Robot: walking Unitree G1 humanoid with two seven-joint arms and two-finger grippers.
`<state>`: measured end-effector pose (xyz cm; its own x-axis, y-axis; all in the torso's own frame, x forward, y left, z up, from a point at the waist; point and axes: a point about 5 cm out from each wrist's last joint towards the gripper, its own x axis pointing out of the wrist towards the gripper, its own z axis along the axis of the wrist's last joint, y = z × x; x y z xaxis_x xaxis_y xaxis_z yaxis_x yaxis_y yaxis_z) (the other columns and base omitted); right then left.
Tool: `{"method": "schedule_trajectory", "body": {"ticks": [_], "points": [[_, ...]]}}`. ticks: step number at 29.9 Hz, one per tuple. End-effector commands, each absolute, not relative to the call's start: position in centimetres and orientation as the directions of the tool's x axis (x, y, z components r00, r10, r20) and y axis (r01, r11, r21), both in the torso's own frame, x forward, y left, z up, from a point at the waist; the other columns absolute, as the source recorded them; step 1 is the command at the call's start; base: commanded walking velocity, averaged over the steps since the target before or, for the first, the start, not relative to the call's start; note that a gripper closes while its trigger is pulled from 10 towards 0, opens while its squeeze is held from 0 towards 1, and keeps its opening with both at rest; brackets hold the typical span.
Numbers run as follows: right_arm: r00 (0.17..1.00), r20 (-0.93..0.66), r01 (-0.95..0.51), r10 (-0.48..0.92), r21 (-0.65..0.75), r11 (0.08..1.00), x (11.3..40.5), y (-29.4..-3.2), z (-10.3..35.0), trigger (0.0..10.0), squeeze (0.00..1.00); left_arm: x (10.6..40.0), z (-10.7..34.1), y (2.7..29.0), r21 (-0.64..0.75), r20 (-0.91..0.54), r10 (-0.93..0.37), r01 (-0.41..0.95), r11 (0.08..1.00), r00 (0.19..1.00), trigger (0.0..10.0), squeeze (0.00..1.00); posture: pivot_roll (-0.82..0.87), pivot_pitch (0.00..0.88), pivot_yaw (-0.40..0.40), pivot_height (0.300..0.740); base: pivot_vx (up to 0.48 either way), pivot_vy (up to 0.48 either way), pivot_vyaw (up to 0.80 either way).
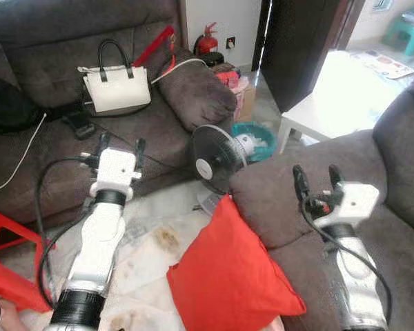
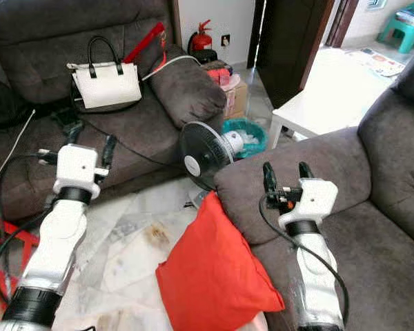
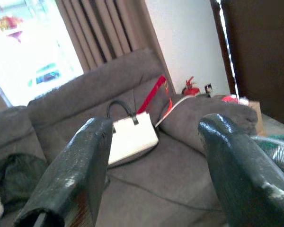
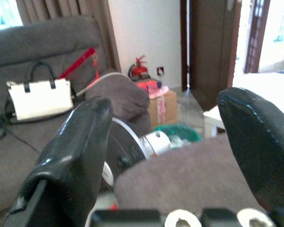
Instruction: Move the pillow to the sofa from floor
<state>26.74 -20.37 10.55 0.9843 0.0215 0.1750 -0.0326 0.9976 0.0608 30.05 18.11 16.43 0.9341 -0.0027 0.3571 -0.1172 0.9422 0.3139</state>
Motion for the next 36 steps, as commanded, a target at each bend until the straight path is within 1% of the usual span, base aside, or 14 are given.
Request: {"method": "schedule_trajectory", "body": {"ticks": [1,5,8,15,22,28,36], "points": [[0.982,0.187,-0.024,0.014,0.048,0.999,26.2,-20.9,11.1,10.0,0.00,29.5,16.9,18.8,0.314,0.359,0.002,-0.124,0.941,0.933,10.0,0.00,0.05,0.085,0.010,0.740,0.000,0.000,0.00],[0.984,0.178,-0.004,-0.003,0.039,0.999,25.6,-21.5,11.1,10.0,0.00,29.1,16.7,19.5,0.312,0.341,0.022,-0.136,0.940,0.940,10.0,0.00,0.05,0.089,0.010,0.740,0.000,0.000,0.00],[0.985,0.171,-0.001,-0.006,0.041,0.999,25.6,-21.6,11.1,10.0,0.00,29.1,16.6,19.5,0.313,0.330,0.023,-0.132,0.941,0.944,10.0,0.00,0.06,0.084,0.007,0.740,0.000,0.000,0.00],[0.983,0.182,-0.017,0.006,0.059,0.998,26.4,-20.6,11.5,10.0,0.00,29.6,17.1,18.6,0.306,0.333,0.004,-0.112,0.945,0.943,10.0,0.00,0.07,0.075,0.018,0.740,0.000,0.000,0.00],[0.981,0.194,-0.014,-0.001,0.075,0.997,26.6,-20.1,11.7,10.0,0.00,29.8,16.9,18.1,0.312,0.311,-0.032,-0.070,0.947,0.950,10.0,0.00,0.05,0.063,0.039,0.740,0.000,0.000,0.00],[0.982,0.191,-0.012,-0.003,0.078,0.997,26.3,-20.0,11.6,10.0,0.00,30.1,16.8,17.5,0.313,0.308,-0.051,-0.050,0.949,0.950,10.0,0.00,0.04,0.049,0.040,0.740,0.000,0.000,0.00],[0.982,0.190,-0.024,0.007,0.084,0.996,26.8,-19.6,11.6,10.0,0.00,30.0,16.8,17.0,0.313,0.306,-0.066,-0.034,0.949,0.950,10.0,0.00,0.06,0.047,0.034,0.740,0.000,0.000,0.00]]}}
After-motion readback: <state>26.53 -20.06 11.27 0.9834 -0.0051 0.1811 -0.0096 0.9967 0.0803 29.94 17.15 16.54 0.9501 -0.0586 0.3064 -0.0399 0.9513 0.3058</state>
